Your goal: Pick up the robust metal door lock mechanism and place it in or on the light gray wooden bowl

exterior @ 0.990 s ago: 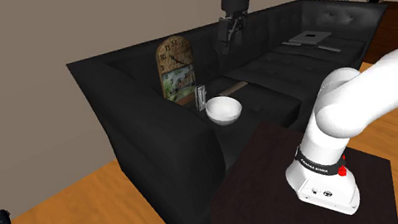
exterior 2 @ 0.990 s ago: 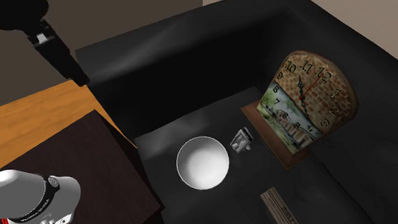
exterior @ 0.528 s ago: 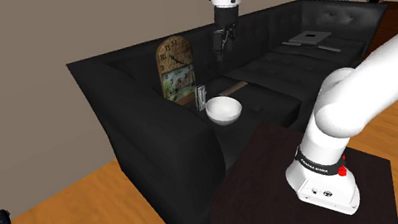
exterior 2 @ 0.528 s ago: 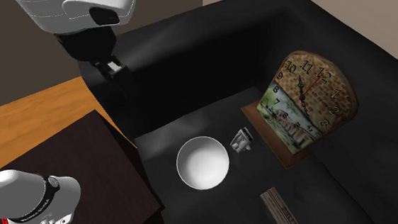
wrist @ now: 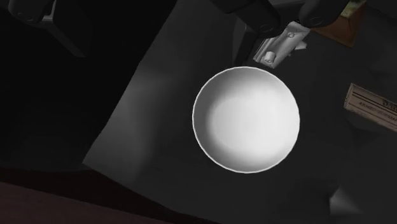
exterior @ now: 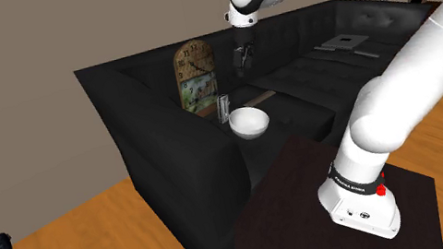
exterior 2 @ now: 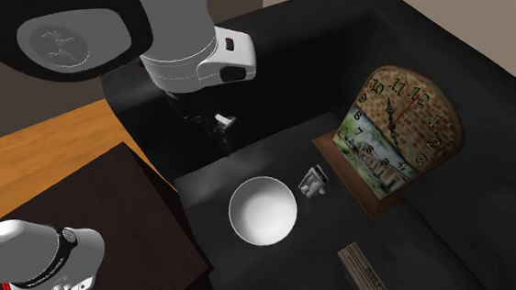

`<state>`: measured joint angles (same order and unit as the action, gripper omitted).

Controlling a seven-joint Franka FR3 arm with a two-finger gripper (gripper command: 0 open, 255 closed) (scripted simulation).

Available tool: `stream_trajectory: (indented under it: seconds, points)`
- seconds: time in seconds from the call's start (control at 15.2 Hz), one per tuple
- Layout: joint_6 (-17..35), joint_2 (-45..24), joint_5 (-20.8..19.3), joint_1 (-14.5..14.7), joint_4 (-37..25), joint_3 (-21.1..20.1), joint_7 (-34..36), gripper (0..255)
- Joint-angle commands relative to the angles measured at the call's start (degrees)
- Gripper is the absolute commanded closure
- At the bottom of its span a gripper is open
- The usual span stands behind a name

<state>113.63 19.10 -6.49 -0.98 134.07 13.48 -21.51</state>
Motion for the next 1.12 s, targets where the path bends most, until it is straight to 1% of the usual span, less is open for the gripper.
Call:
stream_trajectory:
  seconds: [0.0,0.26,0.53,0.79,1.06]
  points:
    - [2.5,-5.0,0.5,0.0,-2.1,1.6,-3.1,0]
    - [6.3,-14.0,2.3,-0.2,-6.6,3.9,-9.1,0]
    - [8.9,-23.4,5.2,-1.1,-12.3,5.1,-15.2,0]
    - [10.4,-33.0,8.3,-2.9,-19.2,5.1,-20.9,0]
    - [10.6,-42.5,10.9,-5.3,-27.5,4.2,-25.7,0]
